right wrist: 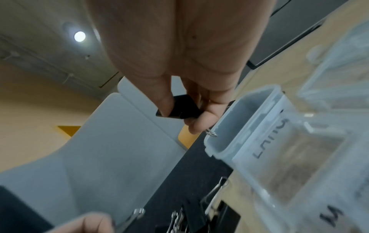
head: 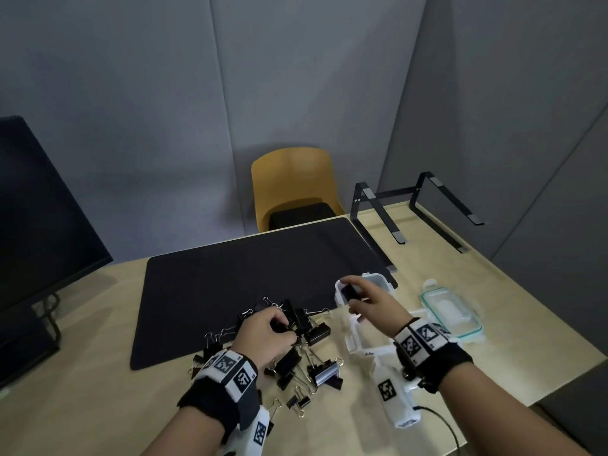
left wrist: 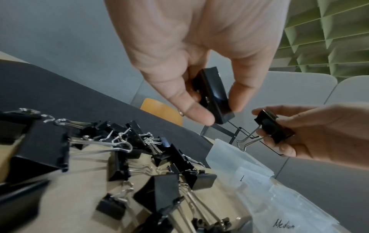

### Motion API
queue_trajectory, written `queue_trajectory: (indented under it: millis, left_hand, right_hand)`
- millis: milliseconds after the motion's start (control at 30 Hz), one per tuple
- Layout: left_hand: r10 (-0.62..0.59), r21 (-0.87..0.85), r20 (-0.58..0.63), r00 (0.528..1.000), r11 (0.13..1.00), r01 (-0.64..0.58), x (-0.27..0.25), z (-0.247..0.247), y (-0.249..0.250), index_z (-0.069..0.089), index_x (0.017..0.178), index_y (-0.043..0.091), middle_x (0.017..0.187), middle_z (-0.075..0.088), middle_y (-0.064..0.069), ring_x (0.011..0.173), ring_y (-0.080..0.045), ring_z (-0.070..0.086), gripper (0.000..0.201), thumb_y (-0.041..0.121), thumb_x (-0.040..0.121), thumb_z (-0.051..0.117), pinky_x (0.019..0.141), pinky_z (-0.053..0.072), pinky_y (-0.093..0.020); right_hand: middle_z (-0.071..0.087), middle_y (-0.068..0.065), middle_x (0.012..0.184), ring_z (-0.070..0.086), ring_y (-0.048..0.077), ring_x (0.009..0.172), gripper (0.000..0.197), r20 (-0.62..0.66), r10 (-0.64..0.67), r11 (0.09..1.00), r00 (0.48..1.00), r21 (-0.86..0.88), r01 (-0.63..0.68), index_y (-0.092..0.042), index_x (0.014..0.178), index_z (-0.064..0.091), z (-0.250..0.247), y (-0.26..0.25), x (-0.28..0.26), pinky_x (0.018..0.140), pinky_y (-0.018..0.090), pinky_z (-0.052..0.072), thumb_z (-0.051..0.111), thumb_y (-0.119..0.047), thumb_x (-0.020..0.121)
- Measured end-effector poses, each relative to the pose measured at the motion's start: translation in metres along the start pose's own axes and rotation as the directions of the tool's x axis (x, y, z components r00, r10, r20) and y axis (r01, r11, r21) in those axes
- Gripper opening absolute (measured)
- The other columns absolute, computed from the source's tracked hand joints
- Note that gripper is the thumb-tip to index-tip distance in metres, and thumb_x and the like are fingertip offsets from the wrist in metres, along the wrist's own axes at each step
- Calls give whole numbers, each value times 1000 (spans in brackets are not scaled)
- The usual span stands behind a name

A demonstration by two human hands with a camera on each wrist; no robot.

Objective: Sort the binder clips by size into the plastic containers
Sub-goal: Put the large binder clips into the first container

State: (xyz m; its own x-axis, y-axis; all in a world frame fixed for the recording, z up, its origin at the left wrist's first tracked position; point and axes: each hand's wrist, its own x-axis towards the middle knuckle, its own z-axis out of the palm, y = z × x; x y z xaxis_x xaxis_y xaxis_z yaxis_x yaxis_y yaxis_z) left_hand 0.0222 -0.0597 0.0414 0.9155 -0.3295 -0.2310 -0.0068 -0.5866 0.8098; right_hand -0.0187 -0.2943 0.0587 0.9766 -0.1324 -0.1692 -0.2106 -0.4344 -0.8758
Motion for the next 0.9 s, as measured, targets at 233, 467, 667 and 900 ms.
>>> queue_trajectory:
  millis: [233,467,667,900]
  left_hand:
    - [-38,-170,21,999,985,41,23,23,27,62,82,11,68,66,-5,56,-14,64,17,14,73,76,60,57,-30]
    - [-51,-152,27,998,987,54,52,44,48,59,82,5,72,64,-8,57,-18,65,14,6,72,68,61,57,-32]
    - [-37,-111,5,999,993,37,70,57,56,57,81,15,74,60,-3,45,-13,58,8,9,78,61,48,47,-24]
    - [42,-116,4,999,992,-41,84,65,58,52,96,36,88,61,-2,57,-14,50,35,8,78,61,64,53,-38]
  right_hand:
    - [58,15,93,59,22,69,23,26,113,933,993,342,-115,-15,101,54,-55,19,24,56,27,46,54,4,88]
    - [62,16,86,63,27,72,16,-12,119,988,993,104,-117,-7,96,53,-77,42,50,77,47,55,62,-1,84]
    - [68,6,88,67,19,72,19,12,82,935,997,-347,-73,-18,97,58,-80,46,66,70,32,57,67,-22,82]
    - [63,5,90,57,20,70,15,91,87,791,992,-611,-13,-19,102,51,-66,42,75,57,26,44,53,-21,87]
